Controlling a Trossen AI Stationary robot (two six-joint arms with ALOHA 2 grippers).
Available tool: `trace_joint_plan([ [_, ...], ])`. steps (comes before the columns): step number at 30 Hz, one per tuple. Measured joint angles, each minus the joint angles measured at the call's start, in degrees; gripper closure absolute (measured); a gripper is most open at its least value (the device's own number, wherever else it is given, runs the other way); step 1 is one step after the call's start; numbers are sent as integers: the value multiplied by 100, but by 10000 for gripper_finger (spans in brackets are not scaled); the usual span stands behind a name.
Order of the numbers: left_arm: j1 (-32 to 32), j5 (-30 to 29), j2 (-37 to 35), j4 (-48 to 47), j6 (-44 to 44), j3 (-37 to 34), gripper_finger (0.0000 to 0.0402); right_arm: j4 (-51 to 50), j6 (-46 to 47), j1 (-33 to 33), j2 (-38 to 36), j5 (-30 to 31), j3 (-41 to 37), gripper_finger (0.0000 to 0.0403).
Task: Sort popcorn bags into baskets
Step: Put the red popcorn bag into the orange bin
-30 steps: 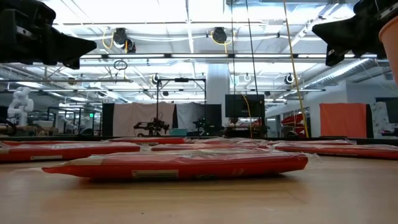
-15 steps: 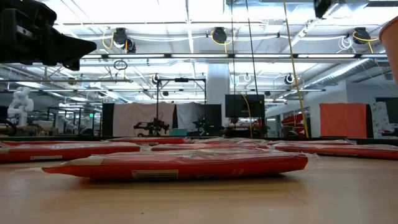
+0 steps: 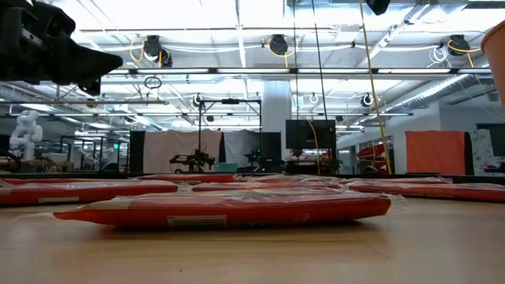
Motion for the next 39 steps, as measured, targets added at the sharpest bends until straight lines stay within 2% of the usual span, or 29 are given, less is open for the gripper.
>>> trace_joint_plan([
  [5,-1,-193,13,-58,-444,98,376,-73,120,0,298,0,-86,403],
  [9,-1,-193,277,-453,-626,646,376,-15,238,0,455,7,-232,403],
  [16,2,-191,1387,-1661,-1085,2416,376,17,502,0,521,4,-575,403],
  [25,-9,72,3228,-3667,-778,5009,376,80,1210,0,516,2,-1238,403],
  [29,-11,74,3944,-4391,-782,5771,376,85,1548,82,516,19,-1475,403],
  [33,-43,80,4449,-4535,-772,5857,376,67,1867,330,516,145,-1710,401],
  [39,-366,-68,5097,-4345,-856,5416,376,-58,2490,814,516,186,-1797,377],
])
